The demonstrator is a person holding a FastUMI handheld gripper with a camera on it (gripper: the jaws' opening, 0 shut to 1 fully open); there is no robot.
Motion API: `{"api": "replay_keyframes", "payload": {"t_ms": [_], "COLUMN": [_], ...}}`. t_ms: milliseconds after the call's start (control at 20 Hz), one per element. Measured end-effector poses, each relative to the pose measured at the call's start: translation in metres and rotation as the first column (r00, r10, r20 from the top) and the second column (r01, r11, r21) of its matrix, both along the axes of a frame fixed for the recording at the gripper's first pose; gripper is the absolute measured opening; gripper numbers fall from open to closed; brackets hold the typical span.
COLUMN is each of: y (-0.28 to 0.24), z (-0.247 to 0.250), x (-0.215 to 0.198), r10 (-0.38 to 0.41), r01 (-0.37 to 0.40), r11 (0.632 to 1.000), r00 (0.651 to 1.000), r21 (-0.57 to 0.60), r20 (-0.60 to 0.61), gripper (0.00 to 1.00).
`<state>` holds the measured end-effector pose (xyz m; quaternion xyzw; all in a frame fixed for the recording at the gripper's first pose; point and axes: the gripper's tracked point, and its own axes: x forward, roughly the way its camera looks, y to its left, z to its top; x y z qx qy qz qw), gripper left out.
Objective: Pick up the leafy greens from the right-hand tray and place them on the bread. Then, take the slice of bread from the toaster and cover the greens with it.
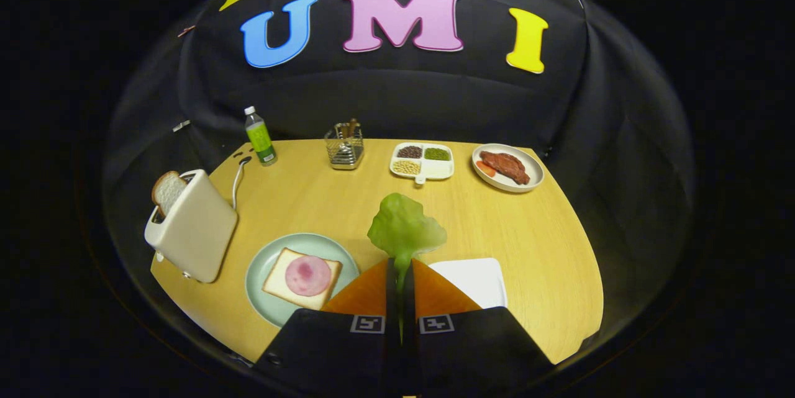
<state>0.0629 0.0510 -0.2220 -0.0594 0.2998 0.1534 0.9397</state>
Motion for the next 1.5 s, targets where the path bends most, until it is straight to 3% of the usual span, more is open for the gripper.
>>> {"api": "replay_keyframes", "payload": {"t_ms": [600, 1100, 1300, 1450, 1500], "y": [0.109, 0.129, 0.131, 0.134, 0.135], "z": [-0.040, -0.072, -0.080, -0.089, -0.091], "x": [-0.038, -0.028, -0.026, -0.025, -0.023], "r10": [0.196, 0.194, 0.191, 0.182, 0.178], "r01": [-0.196, -0.199, -0.198, -0.190, -0.187], "r11": [0.981, 0.979, 0.979, 0.981, 0.981], "r00": [0.979, 0.975, 0.975, 0.973, 0.974], "r21": [0.010, -0.041, -0.051, -0.047, -0.053], "r20": [-0.062, -0.104, -0.115, -0.141, -0.142], "gripper": [0.05, 0.09, 0.15, 0.34, 0.37]}}
